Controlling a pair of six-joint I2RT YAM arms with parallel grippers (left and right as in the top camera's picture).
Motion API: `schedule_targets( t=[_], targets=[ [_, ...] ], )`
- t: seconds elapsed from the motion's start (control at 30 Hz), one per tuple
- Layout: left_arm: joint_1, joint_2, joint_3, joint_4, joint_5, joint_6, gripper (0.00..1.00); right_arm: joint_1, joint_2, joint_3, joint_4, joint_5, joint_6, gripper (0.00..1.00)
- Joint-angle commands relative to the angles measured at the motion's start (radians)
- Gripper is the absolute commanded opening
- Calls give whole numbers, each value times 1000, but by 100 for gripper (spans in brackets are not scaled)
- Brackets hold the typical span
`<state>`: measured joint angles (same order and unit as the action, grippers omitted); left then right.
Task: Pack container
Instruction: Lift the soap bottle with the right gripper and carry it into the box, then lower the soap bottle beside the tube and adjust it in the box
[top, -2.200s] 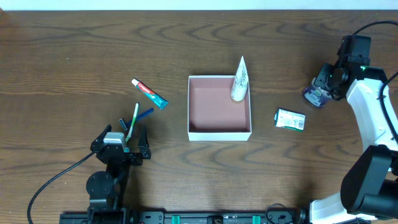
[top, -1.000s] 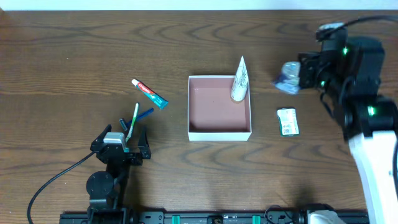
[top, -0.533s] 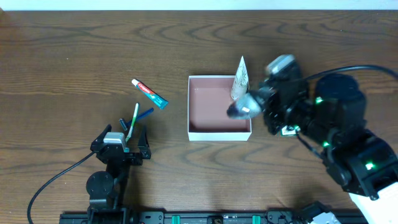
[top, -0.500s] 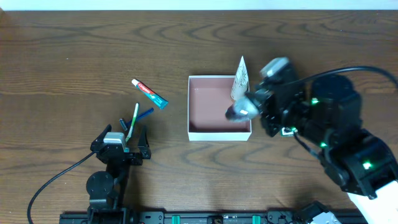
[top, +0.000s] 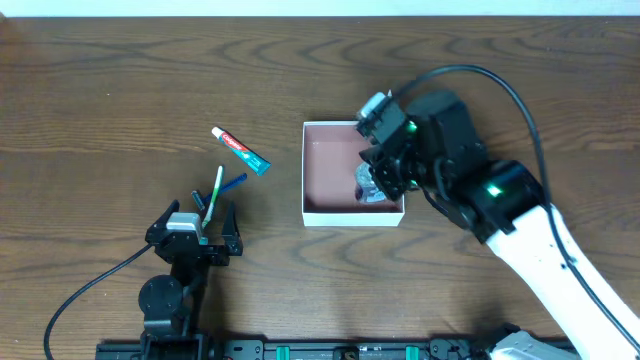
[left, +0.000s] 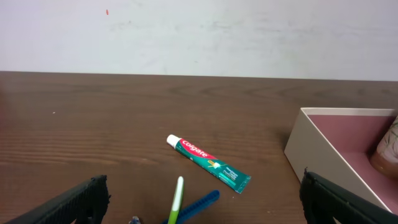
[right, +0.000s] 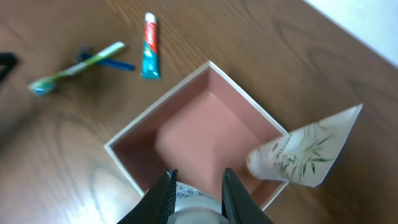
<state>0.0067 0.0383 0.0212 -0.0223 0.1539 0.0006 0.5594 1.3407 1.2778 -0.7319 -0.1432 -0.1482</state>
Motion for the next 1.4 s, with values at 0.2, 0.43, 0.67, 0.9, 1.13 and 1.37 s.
schedule_targets(
  t=[0.2,0.43,0.67,0.9,1.13,1.37],
  targets=[
    [6,-2,-17,-34,15,3,98,11,85,16,100,108,131,3],
    [6,-2,-17,-34,15,3,98,11,127,15,114,196,223,2],
    [6,-2,-17,-34,15,3,98,11,159,13,109,208,230,2],
    [6,-2,-17,-34,15,3,98,11,190,-4,116,209,230,2],
    [6,-2,-17,-34,15,3,98,11,196,-31,135,234,230,1],
    [6,-2,-17,-34,15,3,98,11,196,-50,138,238,229,4]
  ],
)
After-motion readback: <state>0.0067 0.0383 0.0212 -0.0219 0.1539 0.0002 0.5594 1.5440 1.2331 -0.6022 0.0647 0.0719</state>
